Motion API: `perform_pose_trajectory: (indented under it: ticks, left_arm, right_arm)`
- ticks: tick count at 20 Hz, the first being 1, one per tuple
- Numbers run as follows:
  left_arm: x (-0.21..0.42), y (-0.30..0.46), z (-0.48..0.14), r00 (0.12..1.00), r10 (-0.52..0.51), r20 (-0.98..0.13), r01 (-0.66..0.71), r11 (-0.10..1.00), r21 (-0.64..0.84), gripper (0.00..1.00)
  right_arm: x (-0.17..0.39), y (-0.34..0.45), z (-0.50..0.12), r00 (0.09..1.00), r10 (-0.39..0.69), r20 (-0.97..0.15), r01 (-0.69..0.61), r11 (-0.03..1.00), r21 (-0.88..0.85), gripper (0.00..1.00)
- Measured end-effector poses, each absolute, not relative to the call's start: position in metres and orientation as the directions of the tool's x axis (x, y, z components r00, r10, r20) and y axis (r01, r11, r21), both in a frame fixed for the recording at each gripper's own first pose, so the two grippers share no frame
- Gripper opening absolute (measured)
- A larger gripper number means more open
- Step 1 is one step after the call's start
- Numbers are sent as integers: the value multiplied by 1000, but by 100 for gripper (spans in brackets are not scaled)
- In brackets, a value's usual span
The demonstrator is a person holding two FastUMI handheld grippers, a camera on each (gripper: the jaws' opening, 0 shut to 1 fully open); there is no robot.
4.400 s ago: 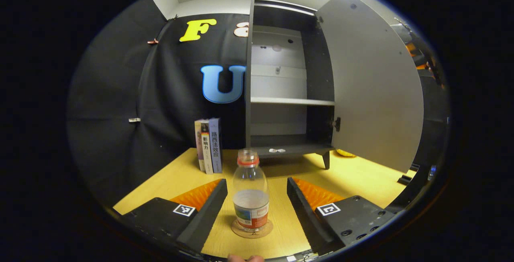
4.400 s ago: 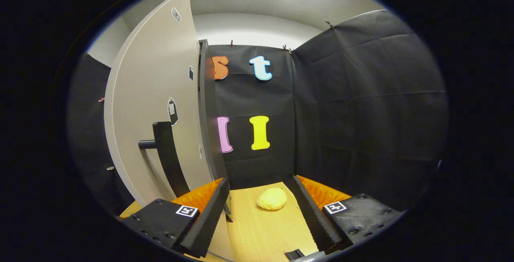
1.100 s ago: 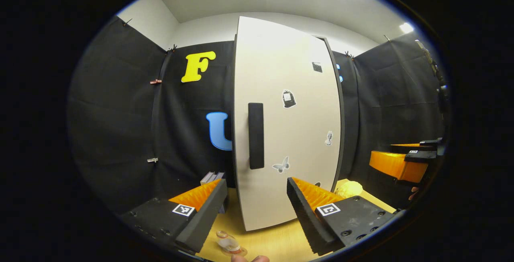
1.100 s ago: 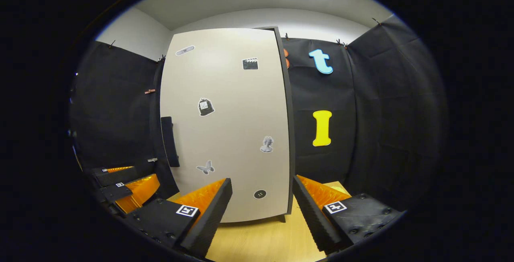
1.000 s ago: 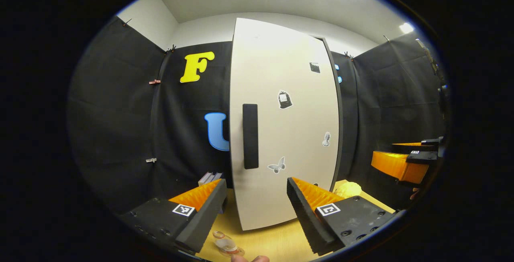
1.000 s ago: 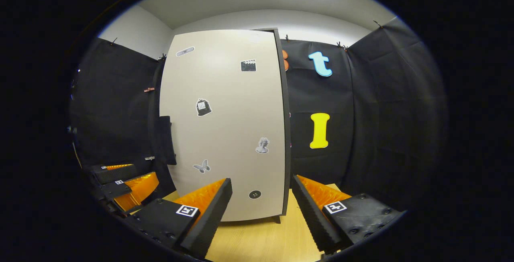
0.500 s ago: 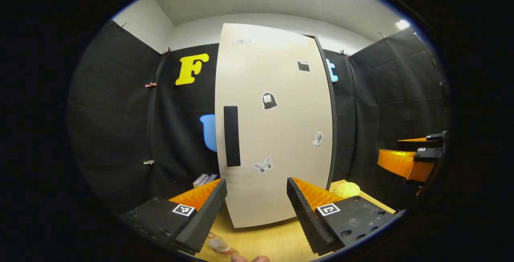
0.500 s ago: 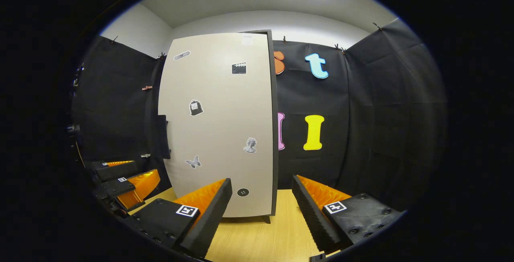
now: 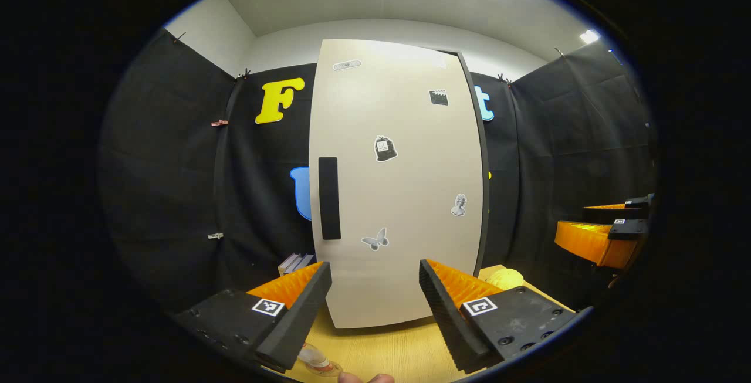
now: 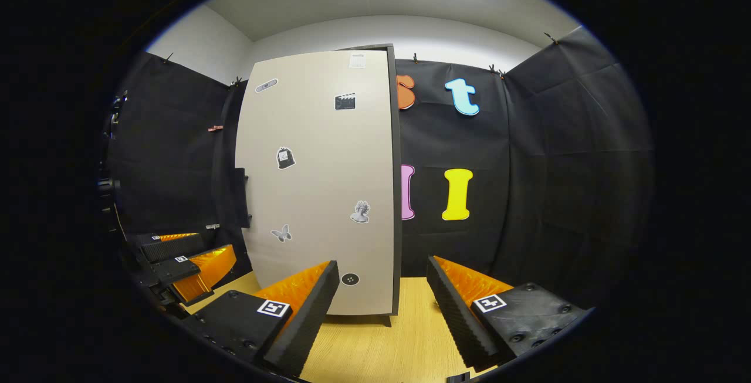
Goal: Open the cabinet door with the right hand, grasp the bottle in the cabinet with the left hand and place it on the coaster, then close the cabinet door with the right hand.
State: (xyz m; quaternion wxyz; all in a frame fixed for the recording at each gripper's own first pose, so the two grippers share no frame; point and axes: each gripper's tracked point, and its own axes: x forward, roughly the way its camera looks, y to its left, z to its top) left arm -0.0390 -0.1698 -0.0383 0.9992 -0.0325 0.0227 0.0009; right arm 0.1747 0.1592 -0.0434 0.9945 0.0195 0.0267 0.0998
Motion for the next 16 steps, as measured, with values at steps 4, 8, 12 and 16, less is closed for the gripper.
perform_pose_trajectory:
  ticks: [4,8,12,16]
  left_arm:
    - [-38,-169,-37,999,0,-44,-3,998,-62,95]
    - [-38,-170,-35,999,-1,-41,-2,998,-62,95]
    - [-36,-171,-35,999,-4,-43,2,998,-59,95]
    - [-36,-173,-36,999,-11,-44,8,998,-59,95]
  right_arm:
    - [175,159,-42,979,200,-44,-199,979,44,97]
    - [176,159,-42,979,200,-42,-198,979,47,97]
    - [176,156,-42,980,195,-43,-193,980,49,97]
    - [175,155,-43,981,188,-43,-186,982,46,98]
